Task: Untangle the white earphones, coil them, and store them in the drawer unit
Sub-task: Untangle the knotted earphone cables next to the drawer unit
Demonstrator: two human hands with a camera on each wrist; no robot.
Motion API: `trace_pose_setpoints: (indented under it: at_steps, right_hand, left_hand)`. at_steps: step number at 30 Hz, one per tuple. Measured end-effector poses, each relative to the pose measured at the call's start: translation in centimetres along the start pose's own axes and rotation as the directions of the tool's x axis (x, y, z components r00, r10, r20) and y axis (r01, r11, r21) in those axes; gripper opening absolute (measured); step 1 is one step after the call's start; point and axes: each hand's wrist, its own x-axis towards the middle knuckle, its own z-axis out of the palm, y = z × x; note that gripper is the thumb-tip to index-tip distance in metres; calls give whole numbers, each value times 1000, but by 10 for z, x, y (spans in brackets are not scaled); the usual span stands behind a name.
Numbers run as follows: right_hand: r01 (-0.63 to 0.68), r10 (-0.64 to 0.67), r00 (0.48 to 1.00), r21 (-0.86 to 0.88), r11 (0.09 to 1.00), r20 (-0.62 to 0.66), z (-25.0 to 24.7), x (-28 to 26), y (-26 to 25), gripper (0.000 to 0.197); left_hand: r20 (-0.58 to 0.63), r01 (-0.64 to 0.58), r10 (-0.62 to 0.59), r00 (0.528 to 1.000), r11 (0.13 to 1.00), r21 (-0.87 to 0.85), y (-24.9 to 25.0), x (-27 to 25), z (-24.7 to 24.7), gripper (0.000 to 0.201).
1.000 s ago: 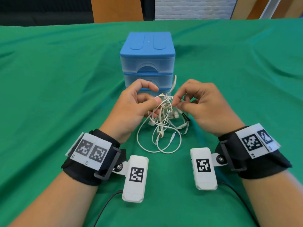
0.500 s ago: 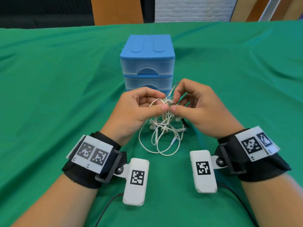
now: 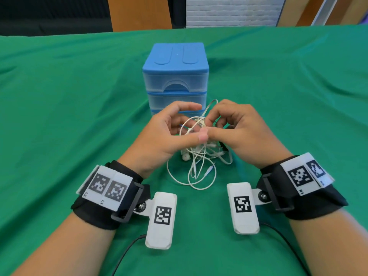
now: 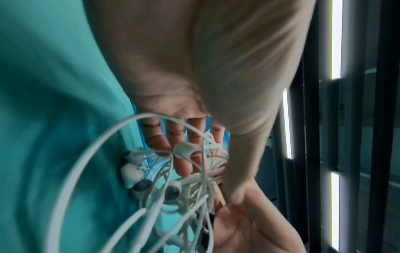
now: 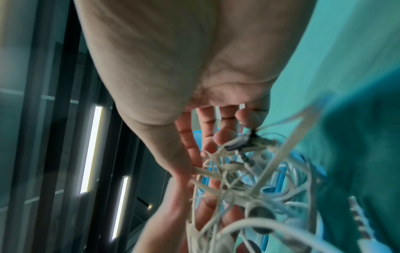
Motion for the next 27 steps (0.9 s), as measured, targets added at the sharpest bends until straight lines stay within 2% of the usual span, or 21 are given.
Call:
trace_pose_setpoints:
  at_steps: [2, 6, 9, 13, 15, 18, 21, 24, 27]
  right_hand:
    - [3, -3, 1000, 109, 994, 0, 0, 0, -1, 17]
    - [2, -8, 1000, 274, 962, 19, -3, 0, -1, 17]
    - [-73, 86, 996, 410, 909, -12, -8, 0, -5, 12]
    - [-166, 213, 977, 594, 787, -10, -12, 0, -10, 6]
    - [-176, 231, 973, 622, 763, -8, -12, 0, -9, 6]
    - [-146, 209, 977, 589, 795, -41, -9, 0, -6, 5]
    - [-75, 142, 986, 540, 839, -84, -8, 0, -4, 4]
    - [-51, 117, 988, 494, 868, -104, -8, 1, -4, 6]
    - [-30, 95, 988, 453, 891, -121, -7, 1, -4, 9]
  left_hand:
    - [34, 13, -15, 999, 999, 50, -2, 0, 2, 52]
    - [-81, 6, 1, 997, 997, 82, -2, 2, 0, 25]
    - [-161, 28, -10, 987, 993, 112, -4, 4, -4, 17]
    - [-214, 83, -61, 975, 992, 99, -5, 4, -5, 23]
    - [-197, 89, -70, 978, 992, 89, -4, 3, -5, 23]
    - [-149, 87, -66, 987, 986, 141, -3, 3, -5, 16]
    - [-87, 71, -53, 995, 973, 218, -3, 2, -5, 30]
    - [2, 45, -47, 999, 966, 255, -3, -1, -5, 54]
    - [99, -33, 0, 995, 941, 337, -3, -3, -4, 76]
